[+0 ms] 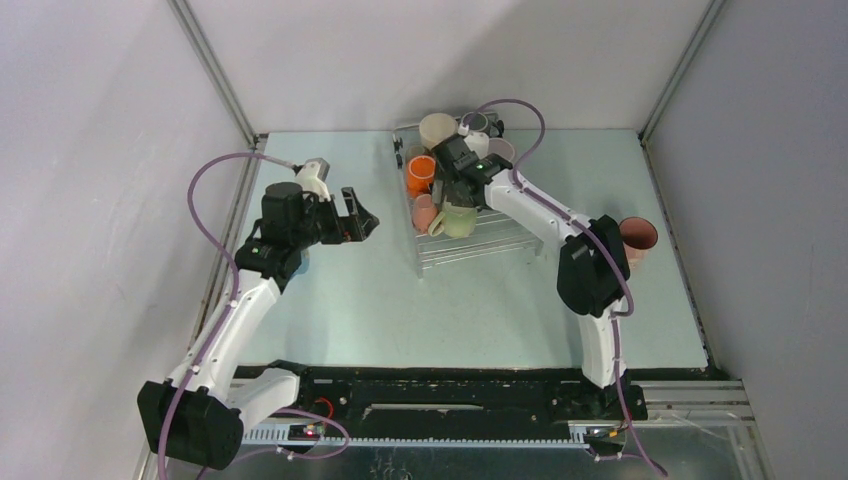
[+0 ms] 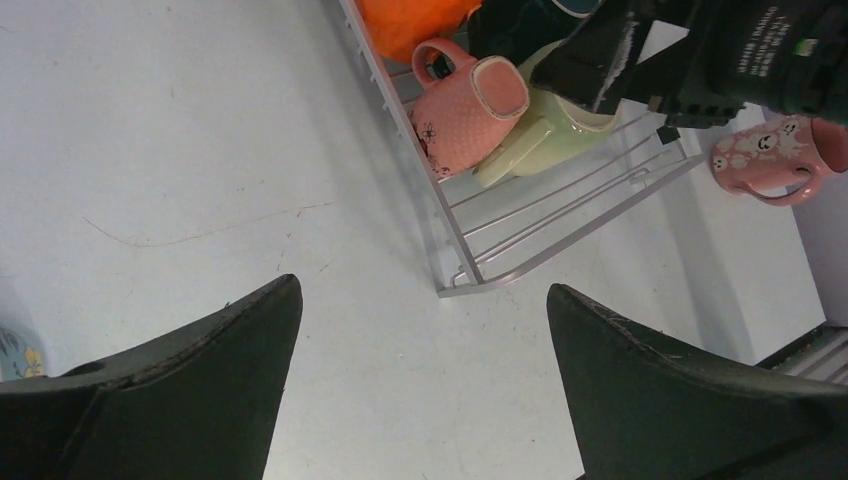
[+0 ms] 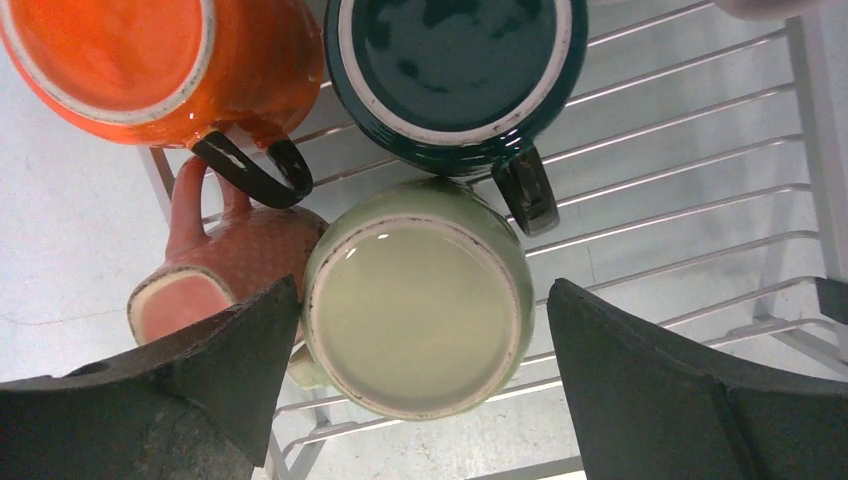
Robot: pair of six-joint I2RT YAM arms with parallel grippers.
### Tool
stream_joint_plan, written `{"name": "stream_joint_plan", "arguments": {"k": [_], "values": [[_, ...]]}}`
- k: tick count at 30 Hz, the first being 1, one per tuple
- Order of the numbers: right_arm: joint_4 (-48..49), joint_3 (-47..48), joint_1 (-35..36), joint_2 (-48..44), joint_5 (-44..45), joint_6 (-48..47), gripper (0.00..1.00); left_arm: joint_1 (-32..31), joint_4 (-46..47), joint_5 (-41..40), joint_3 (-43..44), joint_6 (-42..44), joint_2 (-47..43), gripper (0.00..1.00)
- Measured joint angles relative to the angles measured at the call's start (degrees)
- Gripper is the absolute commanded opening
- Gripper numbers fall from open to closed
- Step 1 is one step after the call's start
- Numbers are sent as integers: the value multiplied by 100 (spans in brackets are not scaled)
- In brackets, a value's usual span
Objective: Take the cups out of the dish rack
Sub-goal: Unload the cup from the dish rack.
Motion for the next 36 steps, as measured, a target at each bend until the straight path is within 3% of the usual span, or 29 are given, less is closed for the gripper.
{"name": "stream_joint_plan", "arguments": {"k": [15,21,25,28,31,36], "values": [[151,-166,31,192,-105,-13,96,-11,44,94,0,-22,50,100],[249,-243,24,177,-129,-48,78,-17,46,94,0,-22,85,100],[385,-396,7,83,-170,-74,45,-39,48,94,0,-22,120,100],[431,-470,-22,22,-243,-94,32,-59,48,94,0,-20,157,100],[505,-627,-85,-114,-380,-111,25,-70,48,92,0,-20,170,100],[476,-1012,-216,-461,-782,-116,22,-175,48,90,0,-20,170,100]]}}
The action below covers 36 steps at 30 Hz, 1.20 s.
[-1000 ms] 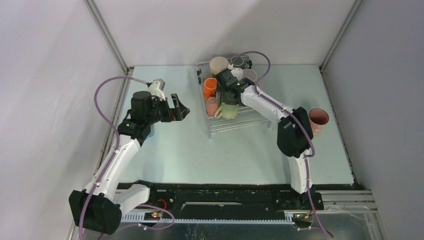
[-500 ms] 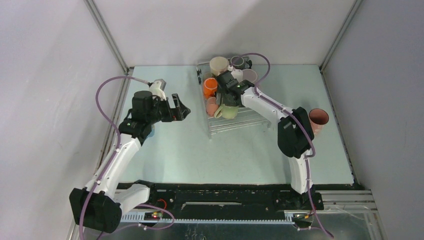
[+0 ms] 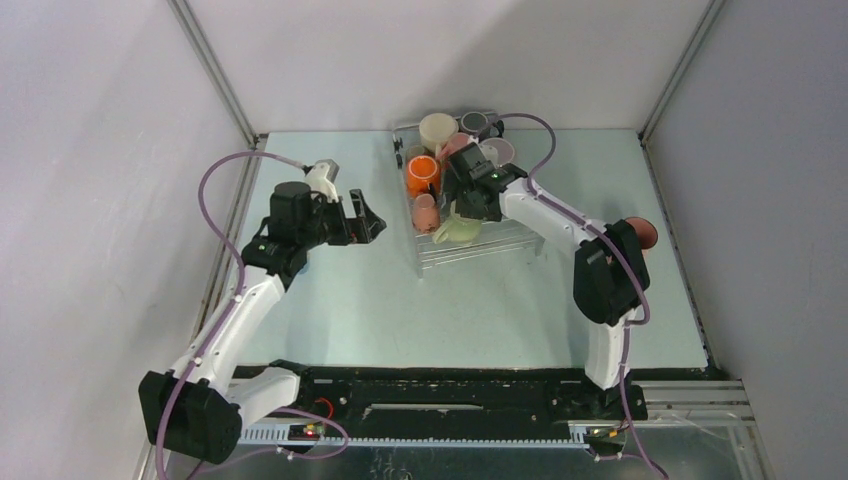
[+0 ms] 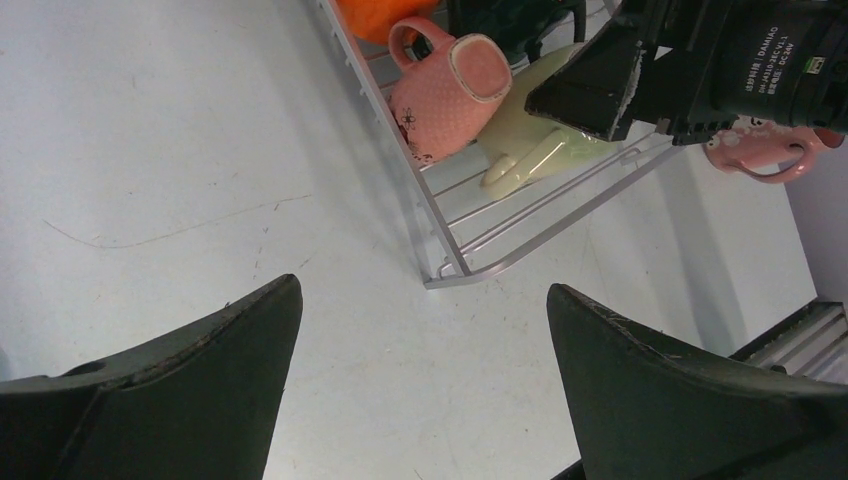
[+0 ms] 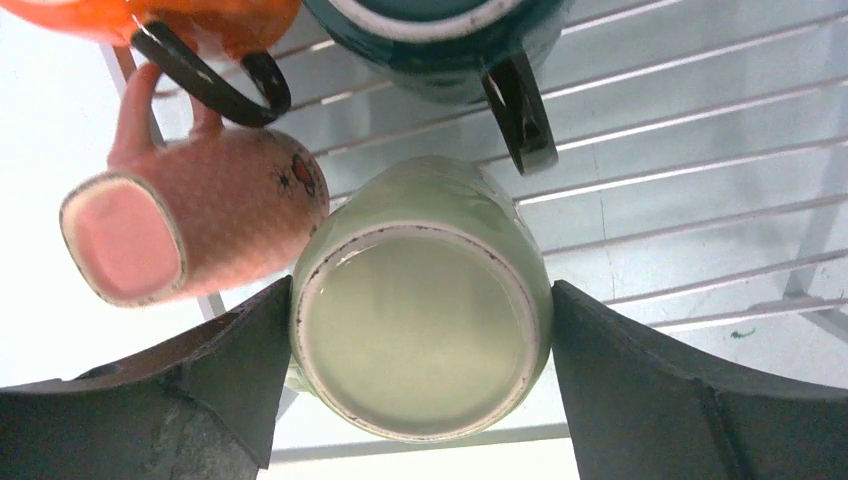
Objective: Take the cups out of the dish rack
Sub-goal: Unload the cup from the dish rack.
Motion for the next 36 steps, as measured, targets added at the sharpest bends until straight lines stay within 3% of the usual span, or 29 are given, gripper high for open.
{"name": "stream_joint_plan", "arguments": {"k": [14,29,36], "values": [[-46,-520,-361,-981,-1329,-4,20,-184,356,527,0,-702,0,100],[634,-1016,-929,-1303,-3158,50,19,-245,1934,1235,-409,-2291,516,100],[1211,-1421,-1062,-1567,-3998,323,20,-254,2981,1316,-894,-3464,737,100]]}}
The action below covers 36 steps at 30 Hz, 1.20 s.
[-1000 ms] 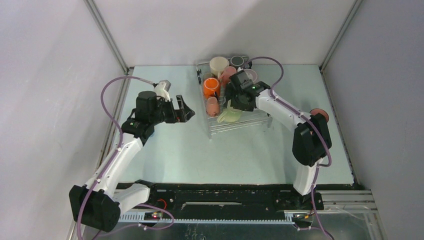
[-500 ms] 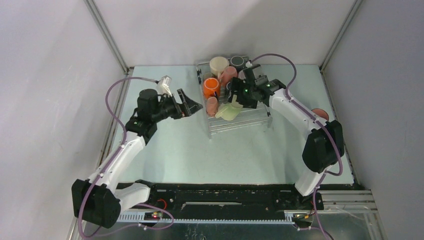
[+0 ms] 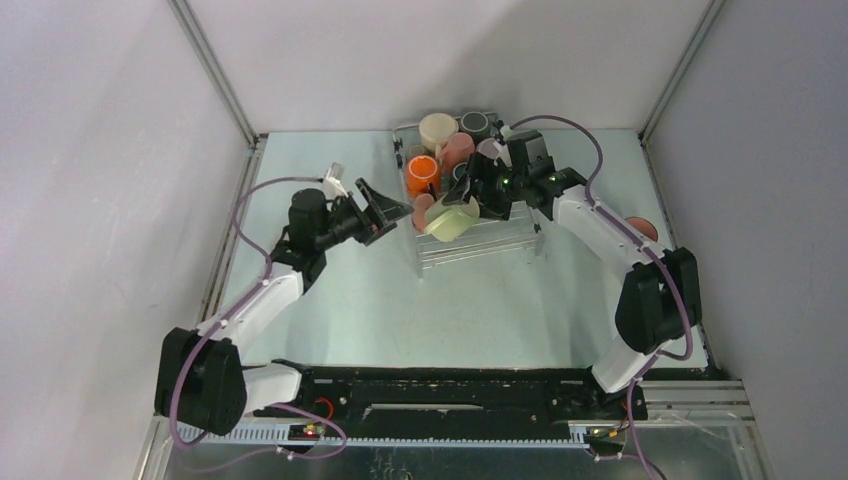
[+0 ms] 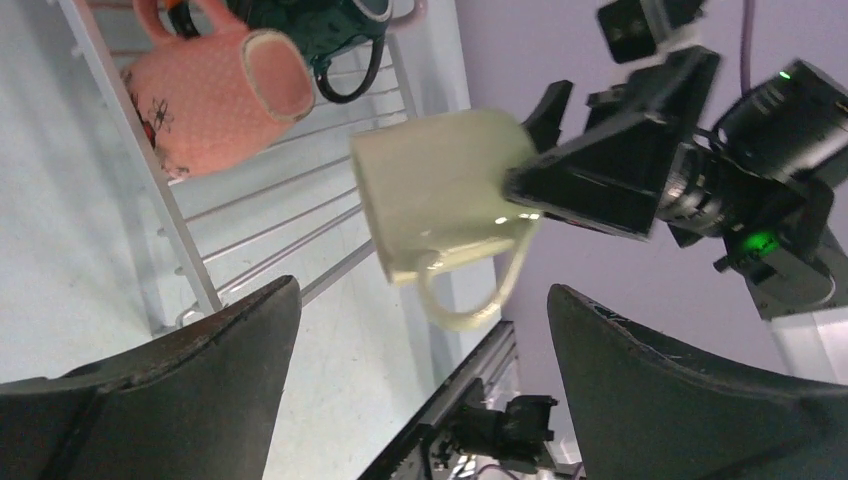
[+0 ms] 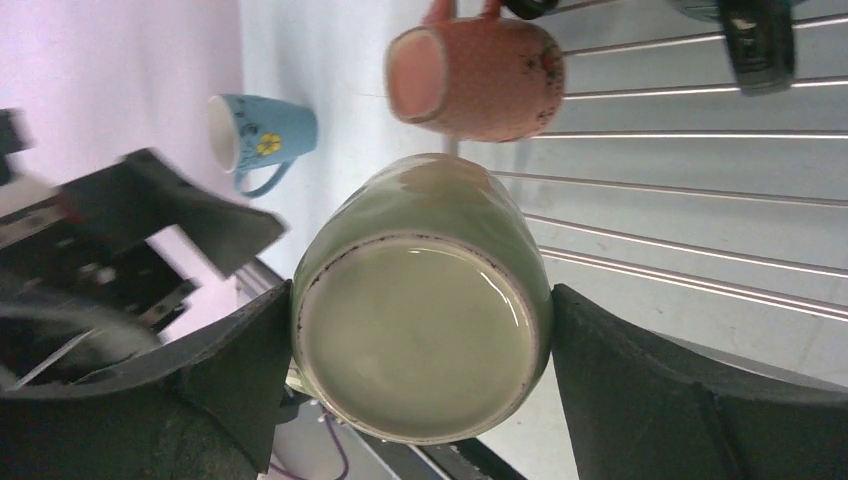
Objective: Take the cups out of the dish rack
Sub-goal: Unload the cup from the dish rack, then place the cup at the center of the board.
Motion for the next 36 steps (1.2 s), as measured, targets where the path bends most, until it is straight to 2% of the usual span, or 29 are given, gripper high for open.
{"name": "stream_joint_plan", "arguments": {"k": [10,17,23,33,35,36], "values": [[940,-225,72,-424,-809,529,20,-24,1613,164,-636,-1637,387,91],[1582,-474,131,-428,-1318,931,20,-118,3259,310,-811,-2922,621,75],[2037,-562,160,-428,-1670,1211,20,-229,4264,315,-861,-3762,813,60],[2968,-713,170,-428,-2173,1692,20,-398,5025,330,-861,-4439,831,20],[3119,-743,175,-428,-2245,1788,25,-400,5104,323,-861,-4496,831,4],[3213,-769,173,-428,-2288,1847,29,-400,5171,315,-861,-4544,831,1]]}}
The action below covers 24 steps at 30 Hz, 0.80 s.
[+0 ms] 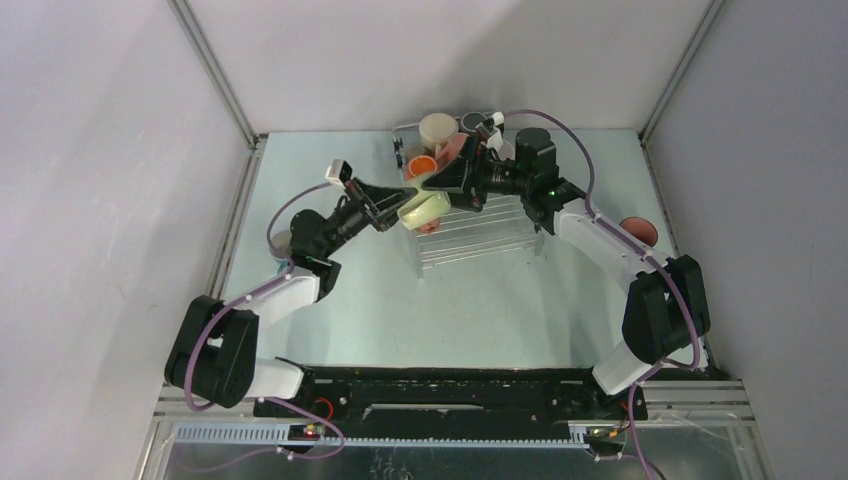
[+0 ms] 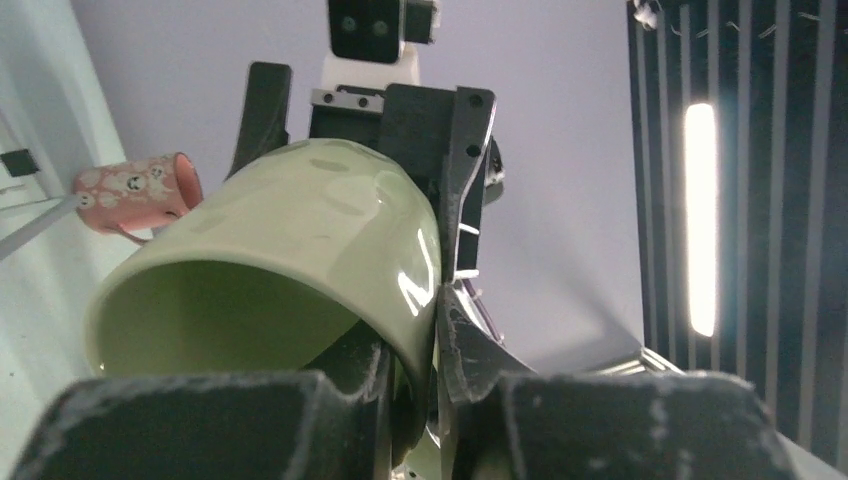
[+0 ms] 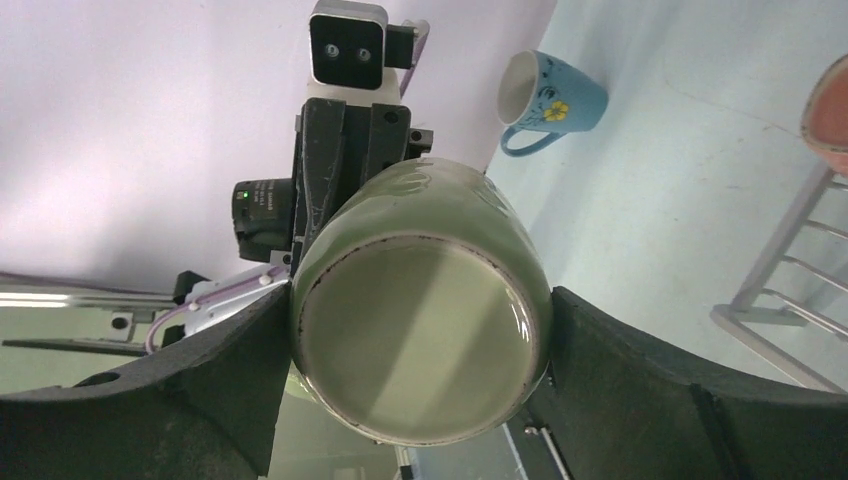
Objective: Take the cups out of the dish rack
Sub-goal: Place the cup at the center of the board.
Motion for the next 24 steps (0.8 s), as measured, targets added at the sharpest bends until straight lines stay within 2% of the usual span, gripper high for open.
{"name": "stream_joint_plan", "arguments": {"k": [3,6,9,11,20,24], "values": [[251,-61,0,0,-107,173,51,-7,177,-11,0,-83,-11,0],[420,-107,2,-2,-153,260,81,-11,245,-28,0,-103,-39,0],[520,-160,13,-44,-146,295,94,-15,203,-28,0,-61,-120,0],[538,-203,17,-98,-131,293,99,-20,76,-26,0,31,-216,0],[470,-503,-109,-389,22,173,100,-52,-1386,-35,39,1287,-951,0],[433,-717,-299,-638,46,164,100,2,-3051,-85,378,2371,-1257,0]]}}
